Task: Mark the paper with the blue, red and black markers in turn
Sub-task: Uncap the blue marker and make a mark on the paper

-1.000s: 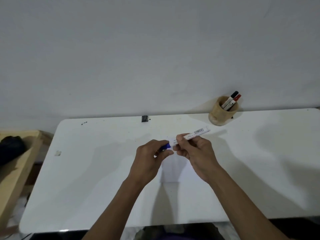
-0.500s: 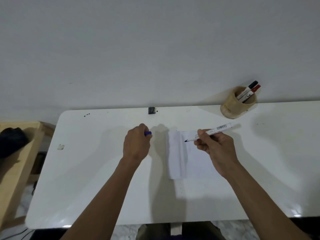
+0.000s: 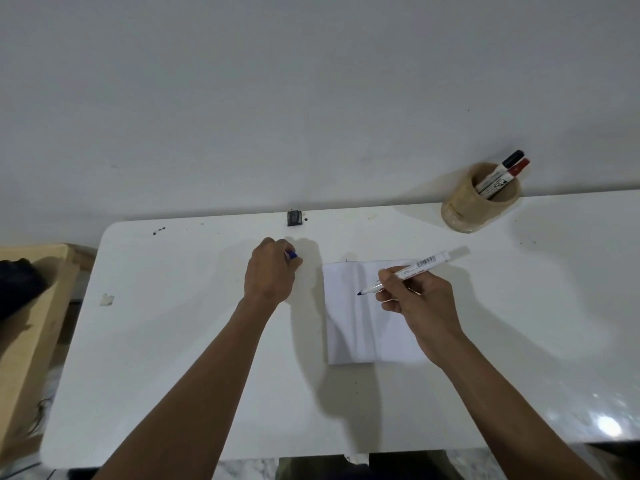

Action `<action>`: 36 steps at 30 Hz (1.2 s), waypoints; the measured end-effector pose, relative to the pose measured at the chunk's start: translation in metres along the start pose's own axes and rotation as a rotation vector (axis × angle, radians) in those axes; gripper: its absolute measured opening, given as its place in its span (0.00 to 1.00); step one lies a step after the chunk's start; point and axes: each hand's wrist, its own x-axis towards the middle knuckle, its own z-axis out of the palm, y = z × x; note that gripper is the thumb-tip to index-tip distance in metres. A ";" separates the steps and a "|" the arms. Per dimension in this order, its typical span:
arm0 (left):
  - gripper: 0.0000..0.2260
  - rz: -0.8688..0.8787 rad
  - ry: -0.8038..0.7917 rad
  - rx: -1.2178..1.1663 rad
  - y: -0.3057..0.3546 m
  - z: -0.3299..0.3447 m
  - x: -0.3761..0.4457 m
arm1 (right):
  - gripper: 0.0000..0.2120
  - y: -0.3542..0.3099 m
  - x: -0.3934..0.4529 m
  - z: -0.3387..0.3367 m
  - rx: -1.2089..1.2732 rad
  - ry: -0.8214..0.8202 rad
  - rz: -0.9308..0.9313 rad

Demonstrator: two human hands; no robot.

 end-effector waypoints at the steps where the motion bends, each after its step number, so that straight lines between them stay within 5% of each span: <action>1: 0.08 -0.007 -0.003 -0.006 0.001 0.000 -0.002 | 0.03 0.000 0.000 0.000 0.001 -0.002 -0.006; 5: 0.19 -0.119 0.127 -0.056 0.001 -0.007 -0.034 | 0.07 -0.002 -0.001 0.003 0.017 0.016 -0.048; 8: 0.18 0.139 0.235 0.016 -0.003 0.005 -0.076 | 0.09 -0.004 0.002 0.009 0.031 -0.003 -0.120; 12: 0.21 0.379 0.128 0.240 -0.013 0.034 -0.098 | 0.07 0.001 0.017 0.021 -0.102 -0.094 -0.232; 20: 0.24 0.332 0.001 0.430 -0.023 0.049 -0.096 | 0.06 0.011 0.050 0.037 -0.306 -0.168 -0.391; 36: 0.24 0.378 0.109 0.397 -0.033 0.059 -0.091 | 0.08 0.038 0.072 0.047 -0.341 -0.132 -0.407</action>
